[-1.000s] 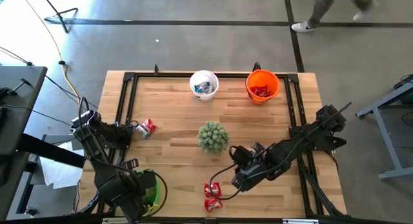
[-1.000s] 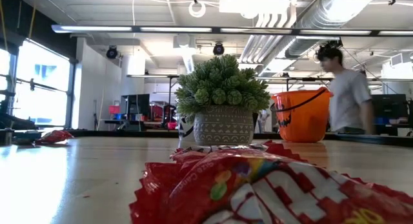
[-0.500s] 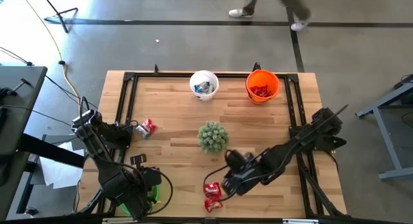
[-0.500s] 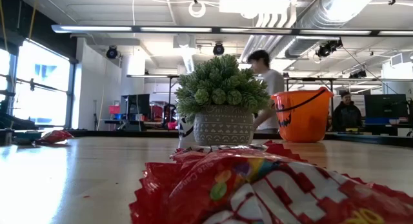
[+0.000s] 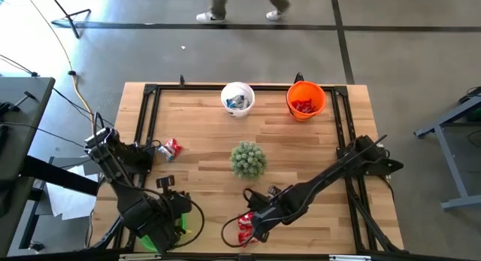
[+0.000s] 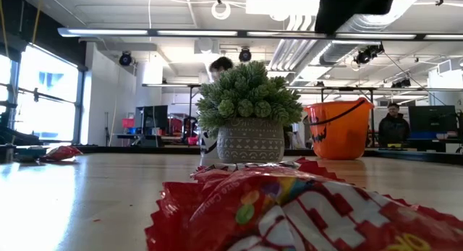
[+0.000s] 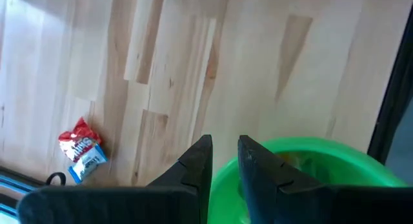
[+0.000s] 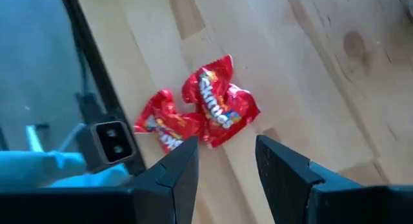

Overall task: Sort candy
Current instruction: Put the red candy into the orange bucket

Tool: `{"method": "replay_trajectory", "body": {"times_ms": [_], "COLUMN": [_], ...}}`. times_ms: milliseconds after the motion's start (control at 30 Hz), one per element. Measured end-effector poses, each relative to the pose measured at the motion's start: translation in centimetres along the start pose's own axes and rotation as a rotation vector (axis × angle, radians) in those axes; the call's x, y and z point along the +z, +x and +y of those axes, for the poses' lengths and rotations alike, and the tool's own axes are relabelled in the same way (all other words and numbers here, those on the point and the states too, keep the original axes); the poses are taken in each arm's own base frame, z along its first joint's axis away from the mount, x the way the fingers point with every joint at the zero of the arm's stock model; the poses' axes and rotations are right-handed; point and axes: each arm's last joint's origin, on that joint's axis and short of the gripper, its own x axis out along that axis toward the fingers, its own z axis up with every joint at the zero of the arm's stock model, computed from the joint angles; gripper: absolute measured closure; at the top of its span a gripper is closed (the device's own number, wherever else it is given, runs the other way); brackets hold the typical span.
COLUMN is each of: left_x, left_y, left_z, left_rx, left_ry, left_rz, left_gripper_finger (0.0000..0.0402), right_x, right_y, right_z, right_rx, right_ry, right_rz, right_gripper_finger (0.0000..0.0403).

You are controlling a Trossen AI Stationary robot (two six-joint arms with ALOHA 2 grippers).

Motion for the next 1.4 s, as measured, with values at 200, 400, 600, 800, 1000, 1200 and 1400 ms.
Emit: {"method": "replay_trajectory", "body": {"times_ms": [200, 400, 600, 800, 1000, 1200, 1400], "left_x": [0.6, 0.6, 0.3, 0.1, -0.1, -0.3, -0.4], "left_y": [0.3, 0.2, 0.1, 0.0, -0.1, -0.2, -0.3], "left_z": [0.4, 0.4, 0.2, 0.0, -0.1, -0.2, -0.3], "left_rx": [0.013, 0.016, 0.012, 0.007, 0.005, 0.001, -0.003], "left_ry": [-0.057, -0.117, -0.148, -0.157, -0.162, -0.143, -0.147], "left_rz": [-0.008, -0.015, -0.020, -0.022, -0.023, -0.024, -0.018], "left_gripper_finger": [0.0339, 0.0339, 0.0339, 0.0339, 0.0339, 0.0339, 0.0339], "right_x": [0.3, 0.4, 0.9, 1.4, 1.4, 1.5, 1.8], "right_y": [3.4, 7.3, 9.2, 9.3, 9.3, 9.3, 9.2], "right_z": [-0.7, -1.0, -0.8, -0.4, -0.4, -0.2, 0.3], "right_rx": [-0.045, -0.030, 0.063, 0.116, 0.121, 0.167, 0.289], "right_ry": [-0.003, 0.023, 0.017, 0.033, -0.003, -0.276, -0.468], "right_rz": [0.074, 0.158, 0.187, 0.152, 0.149, 0.130, 0.133], "right_gripper_finger": [0.0253, 0.0253, 0.0253, 0.0253, 0.0253, 0.0253, 0.0253]}}
